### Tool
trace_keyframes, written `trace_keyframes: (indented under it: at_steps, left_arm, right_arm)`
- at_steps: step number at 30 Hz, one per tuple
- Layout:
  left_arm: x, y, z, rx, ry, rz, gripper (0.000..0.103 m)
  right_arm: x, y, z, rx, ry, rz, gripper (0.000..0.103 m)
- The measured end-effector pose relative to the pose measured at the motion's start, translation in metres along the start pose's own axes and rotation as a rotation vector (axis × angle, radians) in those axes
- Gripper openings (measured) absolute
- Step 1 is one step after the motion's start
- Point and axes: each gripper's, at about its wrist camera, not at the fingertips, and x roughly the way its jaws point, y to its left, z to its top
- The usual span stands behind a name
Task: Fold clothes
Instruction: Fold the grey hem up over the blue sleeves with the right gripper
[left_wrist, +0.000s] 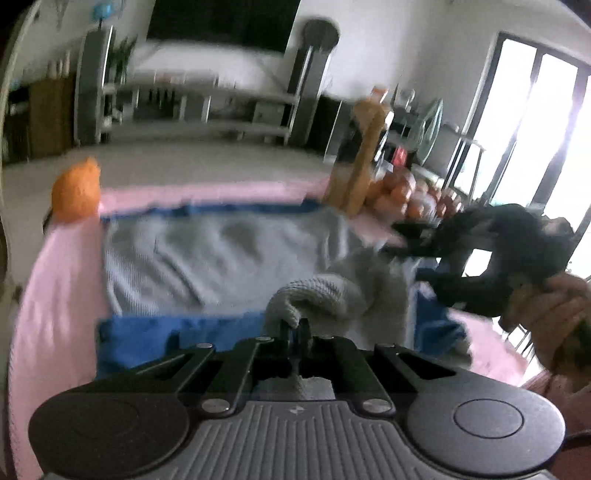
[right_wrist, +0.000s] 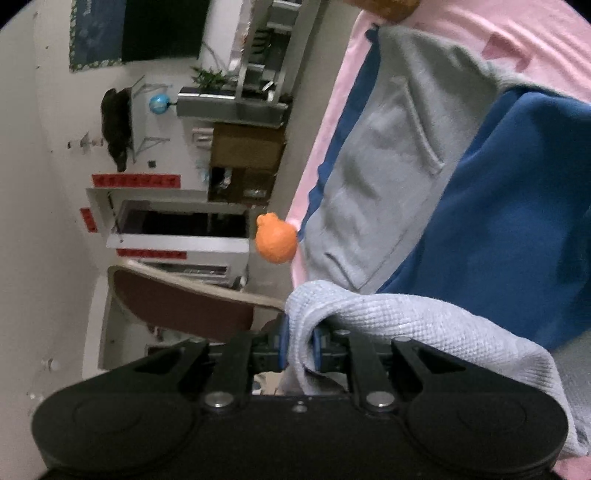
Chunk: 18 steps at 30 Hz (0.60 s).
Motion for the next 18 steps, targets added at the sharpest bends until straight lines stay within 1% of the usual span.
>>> trace_keyframes:
  at_steps: [2, 5, 9, 10, 11, 12, 13, 14, 15, 16, 17, 18]
  left_arm:
    - [-0.008, -0.008, 0.014, 0.015, -0.038, 0.014, 0.001]
    - [0.003, -0.008, 0.037, -0.017, -0.028, 0.056, 0.001]
    - [0.037, 0.016, 0.049, -0.129, 0.011, 0.169, 0.002]
    - [0.046, 0.023, 0.051, -0.159, 0.021, 0.199, 0.009]
    - [0.055, 0.030, 0.053, -0.190, 0.031, 0.230, 0.013]
    - [0.064, 0.037, 0.055, -0.221, 0.041, 0.260, 0.013]
    - [0.073, 0.044, 0.057, -0.252, 0.051, 0.291, 0.017]
    - [0.078, 0.051, 0.058, -0.280, 0.058, 0.316, 0.024]
    - [0.069, 0.054, 0.055, -0.295, 0.054, 0.324, 0.029]
    - [0.061, 0.056, 0.053, -0.307, 0.052, 0.329, 0.029]
    - [0.055, 0.057, 0.050, -0.308, 0.059, 0.326, 0.030]
    - [0.049, 0.059, 0.047, -0.310, 0.067, 0.323, 0.030]
  right_arm:
    - [0.000, 0.004, 0.002, -0.008, -0.030, -0.031, 0.014]
    - [0.009, 0.014, 0.008, -0.025, -0.059, -0.061, 0.014]
    - [0.039, 0.029, 0.027, -0.111, -0.088, -0.117, 0.014]
    - [0.047, 0.029, 0.032, -0.144, -0.106, -0.127, 0.015]
    - [0.056, 0.029, 0.037, -0.180, -0.123, -0.135, 0.019]
    - [0.062, 0.028, 0.042, -0.219, -0.132, -0.137, 0.030]
    - [0.064, 0.025, 0.046, -0.214, -0.140, -0.154, 0.062]
    - [0.064, 0.023, 0.049, -0.203, -0.149, -0.170, 0.078]
    - [0.059, 0.024, 0.049, -0.171, -0.155, -0.176, 0.078]
    - [0.055, 0.026, 0.049, -0.168, -0.131, -0.162, 0.081]
    - [0.049, 0.031, 0.048, -0.186, -0.098, -0.142, 0.085]
    - [0.042, 0.034, 0.045, -0.204, -0.095, -0.150, 0.086]
